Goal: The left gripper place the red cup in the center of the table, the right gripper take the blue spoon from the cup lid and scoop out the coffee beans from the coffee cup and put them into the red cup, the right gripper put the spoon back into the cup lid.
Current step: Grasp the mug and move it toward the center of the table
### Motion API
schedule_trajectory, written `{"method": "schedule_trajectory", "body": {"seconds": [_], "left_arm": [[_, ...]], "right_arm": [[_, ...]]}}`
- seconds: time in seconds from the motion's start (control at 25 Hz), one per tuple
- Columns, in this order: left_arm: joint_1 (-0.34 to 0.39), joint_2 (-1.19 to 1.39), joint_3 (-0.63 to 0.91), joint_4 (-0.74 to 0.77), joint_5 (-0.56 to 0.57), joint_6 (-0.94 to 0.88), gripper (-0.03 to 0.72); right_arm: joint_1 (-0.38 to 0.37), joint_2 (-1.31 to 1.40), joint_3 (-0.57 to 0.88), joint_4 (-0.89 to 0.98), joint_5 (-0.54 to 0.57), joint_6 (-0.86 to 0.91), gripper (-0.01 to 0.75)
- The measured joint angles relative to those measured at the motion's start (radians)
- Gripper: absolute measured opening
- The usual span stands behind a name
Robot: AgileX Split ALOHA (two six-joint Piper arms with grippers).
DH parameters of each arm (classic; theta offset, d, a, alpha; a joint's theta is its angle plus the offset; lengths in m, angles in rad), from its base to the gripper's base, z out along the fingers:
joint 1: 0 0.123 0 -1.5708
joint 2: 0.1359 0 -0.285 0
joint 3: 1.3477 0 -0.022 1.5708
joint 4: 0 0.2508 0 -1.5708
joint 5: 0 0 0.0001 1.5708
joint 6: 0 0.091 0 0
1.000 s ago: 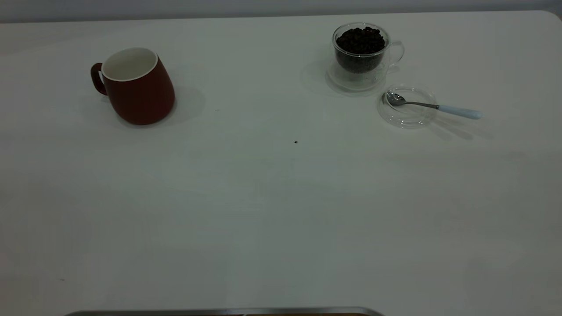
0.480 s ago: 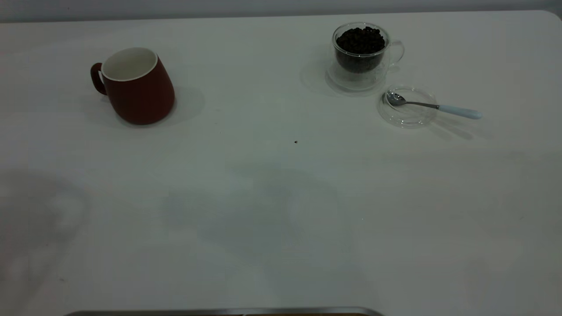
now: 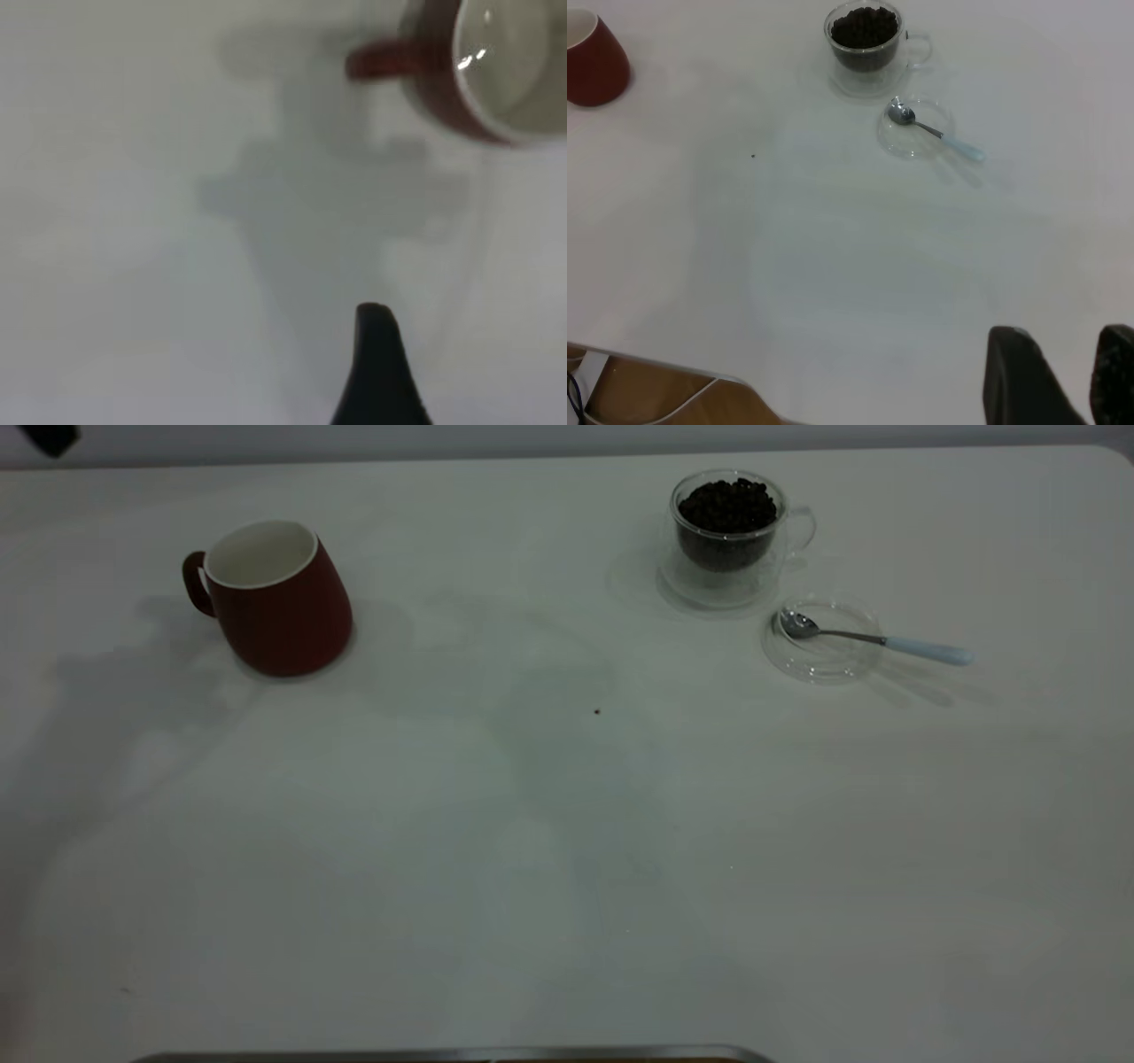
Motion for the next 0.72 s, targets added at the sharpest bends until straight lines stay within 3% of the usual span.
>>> {"method": "schedule_trajectory", "body": {"seconds": [0.36, 0.72], "left_arm": [[-0.029, 0.271, -0.262, -0.056, 0.008, 0.178, 0.604], [-0.06, 0.438, -0.357, -0.078, -0.042, 0.219, 0.591]], "right_arm": [[0.0, 0.0, 0.0, 0.0, 0.0, 0.0, 0.242], [0.0, 0.0, 0.0, 0.0, 0.0, 0.0, 0.242]]}}
